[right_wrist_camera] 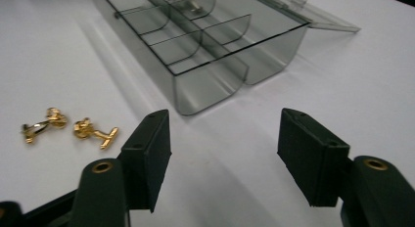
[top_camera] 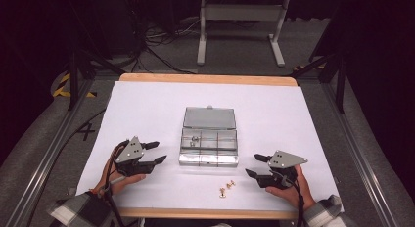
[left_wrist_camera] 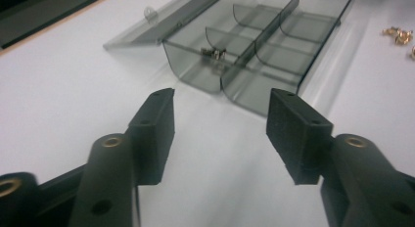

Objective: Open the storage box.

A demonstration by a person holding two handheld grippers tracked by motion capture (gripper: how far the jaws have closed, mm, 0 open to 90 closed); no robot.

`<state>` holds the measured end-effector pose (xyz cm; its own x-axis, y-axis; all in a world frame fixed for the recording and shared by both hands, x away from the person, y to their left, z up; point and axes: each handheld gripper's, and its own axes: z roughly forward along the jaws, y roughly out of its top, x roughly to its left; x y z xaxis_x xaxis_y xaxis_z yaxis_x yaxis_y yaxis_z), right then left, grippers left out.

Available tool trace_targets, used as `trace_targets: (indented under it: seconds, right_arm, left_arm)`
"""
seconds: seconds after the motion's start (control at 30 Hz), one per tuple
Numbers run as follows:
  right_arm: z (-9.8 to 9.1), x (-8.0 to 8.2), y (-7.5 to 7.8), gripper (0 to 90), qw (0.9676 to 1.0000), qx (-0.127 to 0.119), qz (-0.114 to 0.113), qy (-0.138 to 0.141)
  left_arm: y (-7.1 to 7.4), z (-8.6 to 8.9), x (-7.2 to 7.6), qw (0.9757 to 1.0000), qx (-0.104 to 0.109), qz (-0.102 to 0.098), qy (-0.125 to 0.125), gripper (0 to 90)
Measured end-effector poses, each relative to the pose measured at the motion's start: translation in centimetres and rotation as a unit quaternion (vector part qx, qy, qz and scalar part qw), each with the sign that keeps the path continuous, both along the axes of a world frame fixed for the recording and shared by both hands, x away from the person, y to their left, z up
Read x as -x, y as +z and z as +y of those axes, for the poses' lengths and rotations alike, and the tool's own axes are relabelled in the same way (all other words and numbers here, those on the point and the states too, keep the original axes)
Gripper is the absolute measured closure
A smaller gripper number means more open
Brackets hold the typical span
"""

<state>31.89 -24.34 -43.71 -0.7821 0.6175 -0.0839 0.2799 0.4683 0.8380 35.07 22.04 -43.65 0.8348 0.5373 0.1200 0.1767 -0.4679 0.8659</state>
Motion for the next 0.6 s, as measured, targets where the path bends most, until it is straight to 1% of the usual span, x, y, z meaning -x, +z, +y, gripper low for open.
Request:
trace_targets:
  seconds: [0.03,0.07,0.1,0.17,0.2,0.23,0.27,0.3,0.33,0.37,0.4,0.43,0.47,0.53,0.57,0.6]
  right_arm:
    - [0.0,0.0,0.0,39.5,1.0000,0.000,0.000,0.000]
    - [0.4,0.5,0.0,41.7,0.9999,0.002,0.004,0.014]
    - [0.8,0.9,-0.1,43.0,0.9996,0.005,0.007,0.025]
    - [1.2,1.2,-0.1,44.7,0.9992,0.005,0.012,0.037]
    - [1.5,1.4,-0.1,45.9,0.9989,0.003,0.016,0.044]
    - [1.5,1.4,-0.1,45.9,0.9989,0.003,0.016,0.044]
    - [2.0,1.6,-0.2,47.0,0.9984,0.004,0.017,0.053]
    - [2.4,1.7,-0.3,49.4,0.9980,0.007,0.017,0.060]
    - [2.8,1.8,-0.4,52.2,0.9976,0.007,0.016,0.067]
    - [3.1,1.8,-0.5,53.8,0.9971,0.006,0.017,0.074]
    - [3.5,1.8,-0.7,54.6,0.9960,0.011,0.022,0.086]
    - [3.5,1.8,-0.7,54.6,0.9960,0.011,0.022,0.086]
    - [3.8,1.8,-0.8,54.6,0.9951,0.016,0.023,0.094]
    - [4.5,1.7,-1.2,54.7,0.9929,0.020,0.031,0.113]
    - [4.8,1.8,-1.3,55.2,0.9921,0.027,0.033,0.118]
    - [4.9,1.8,-1.3,55.6,0.9913,0.034,0.035,0.122]
  left_arm:
    - [0.0,0.0,0.0,1.0000,0.000,0.000,0.000,39.7]
    - [-0.5,0.3,0.3,0.9999,-0.008,-0.004,0.008,39.7]
    - [-0.8,0.6,0.4,0.9999,-0.006,0.001,0.010,36.1]
    - [-1.2,1.0,0.5,0.9997,0.003,0.017,0.014,32.4]
    - [-1.6,1.3,0.7,0.9996,0.003,0.020,0.019,30.6]
    - [-1.6,1.3,0.7,0.9996,0.003,0.020,0.019,29.1]
    - [-1.8,1.6,0.8,0.9992,0.013,0.032,0.018,29.1]
    - [-2.0,1.6,0.9,0.9989,0.018,0.040,0.018,26.9]
    - [-2.0,1.7,1.0,0.9990,0.020,0.033,0.019,25.7]
    - [-2.0,1.8,1.0,0.9991,0.024,0.032,0.017,24.9]
    - [-2.0,1.9,0.9,0.9989,0.026,0.034,0.018,23.6]
    - [-2.0,1.9,0.9,0.9989,0.026,0.034,0.018,22.2]
    - [-2.1,1.9,0.9,0.9985,0.033,0.039,0.019,22.2]
    - [-2.1,1.9,0.9,0.9983,0.034,0.044,0.019,19.9]
    - [-2.1,2.0,0.8,0.9985,0.032,0.040,0.019,19.1]
    - [-2.1,2.0,0.8,0.9983,0.034,0.043,0.021,18.8]
